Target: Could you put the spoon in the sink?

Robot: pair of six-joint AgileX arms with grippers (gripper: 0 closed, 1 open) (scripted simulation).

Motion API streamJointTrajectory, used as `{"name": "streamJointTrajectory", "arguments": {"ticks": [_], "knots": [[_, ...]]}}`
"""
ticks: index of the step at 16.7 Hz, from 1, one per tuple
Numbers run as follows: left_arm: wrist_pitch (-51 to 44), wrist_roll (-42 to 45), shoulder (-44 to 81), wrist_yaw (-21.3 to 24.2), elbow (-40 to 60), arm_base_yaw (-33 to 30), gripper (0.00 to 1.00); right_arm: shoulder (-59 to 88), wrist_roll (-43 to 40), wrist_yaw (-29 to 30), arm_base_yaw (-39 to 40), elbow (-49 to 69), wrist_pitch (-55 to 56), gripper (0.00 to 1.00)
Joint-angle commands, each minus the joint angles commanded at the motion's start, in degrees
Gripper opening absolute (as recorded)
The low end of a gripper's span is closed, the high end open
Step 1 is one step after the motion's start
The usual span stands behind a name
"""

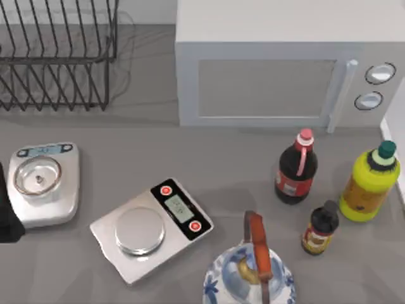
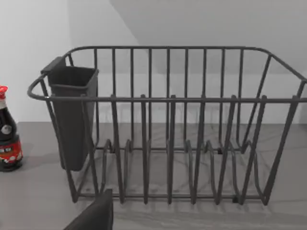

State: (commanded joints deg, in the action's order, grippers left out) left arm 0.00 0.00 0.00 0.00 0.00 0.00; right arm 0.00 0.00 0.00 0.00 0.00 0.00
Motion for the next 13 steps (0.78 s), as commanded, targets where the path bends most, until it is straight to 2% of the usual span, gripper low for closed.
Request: {"name": "streamJointTrajectory", "arguments": {"ticks": [3,6,13], "knots": [[0.0,0.0,0.0,0.0,0.0,0.0,1.0,0.7,0.3,0.0,-0.2,0.6,-0.7,1.0],[0.0,0.0,0.0,0.0,0.0,0.0,1.0,6.3,2.0,0.0,-1.4,5.1,-6.1,1.0],[0.0,0.0,0.0,0.0,0.0,0.0,1.0,38.3,10.0,0.0,-6.7,23.8,-31.7,1.0]]}}
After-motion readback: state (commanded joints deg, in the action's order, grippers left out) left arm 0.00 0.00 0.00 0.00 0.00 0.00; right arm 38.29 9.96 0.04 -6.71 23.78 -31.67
